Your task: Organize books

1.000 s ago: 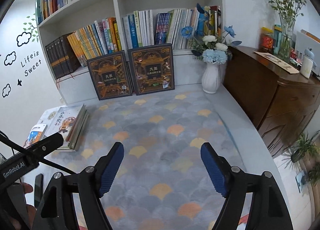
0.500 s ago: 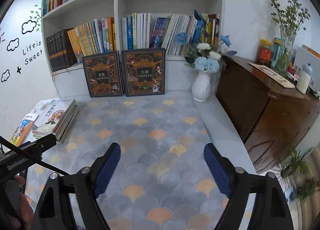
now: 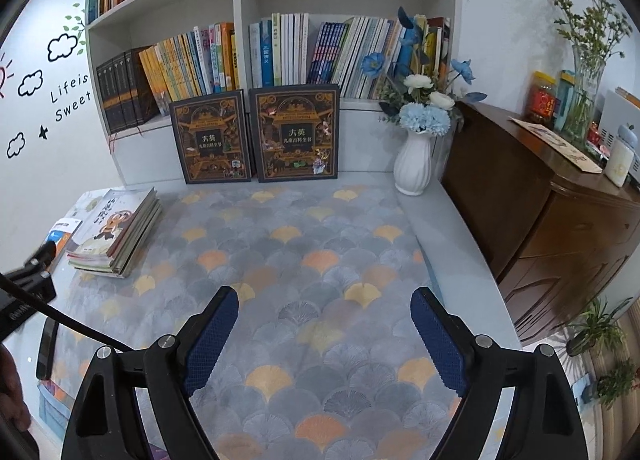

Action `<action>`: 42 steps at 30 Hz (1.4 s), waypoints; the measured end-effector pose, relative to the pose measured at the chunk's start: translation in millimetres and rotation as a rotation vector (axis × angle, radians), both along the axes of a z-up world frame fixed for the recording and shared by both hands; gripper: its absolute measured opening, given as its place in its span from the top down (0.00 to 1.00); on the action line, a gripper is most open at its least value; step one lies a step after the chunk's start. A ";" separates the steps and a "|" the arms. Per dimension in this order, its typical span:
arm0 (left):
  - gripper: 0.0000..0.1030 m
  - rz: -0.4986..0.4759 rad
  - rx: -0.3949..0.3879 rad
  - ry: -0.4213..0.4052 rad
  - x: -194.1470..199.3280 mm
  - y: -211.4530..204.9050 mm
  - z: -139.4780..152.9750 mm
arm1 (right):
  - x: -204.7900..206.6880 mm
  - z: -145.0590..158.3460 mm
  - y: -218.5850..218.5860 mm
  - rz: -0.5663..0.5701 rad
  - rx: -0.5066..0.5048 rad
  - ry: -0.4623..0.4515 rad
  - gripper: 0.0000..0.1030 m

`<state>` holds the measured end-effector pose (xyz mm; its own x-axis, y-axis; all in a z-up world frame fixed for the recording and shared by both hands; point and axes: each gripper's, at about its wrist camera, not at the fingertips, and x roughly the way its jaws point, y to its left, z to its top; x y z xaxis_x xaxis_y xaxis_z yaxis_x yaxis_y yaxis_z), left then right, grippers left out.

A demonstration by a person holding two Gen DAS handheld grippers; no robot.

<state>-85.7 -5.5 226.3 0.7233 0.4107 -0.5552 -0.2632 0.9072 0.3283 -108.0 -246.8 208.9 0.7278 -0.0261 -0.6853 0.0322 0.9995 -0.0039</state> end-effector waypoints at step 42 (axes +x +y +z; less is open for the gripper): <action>0.01 -0.221 -0.153 0.148 8.3 -61.6 -12.6 | 16.7 -27.3 -23.3 -0.017 0.171 0.144 0.16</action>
<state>-77.4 -67.1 213.7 0.6926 0.1563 -0.7042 -0.0139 0.9789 0.2037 -91.3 -270.1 181.6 0.6224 0.0881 -0.7777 0.0608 0.9852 0.1602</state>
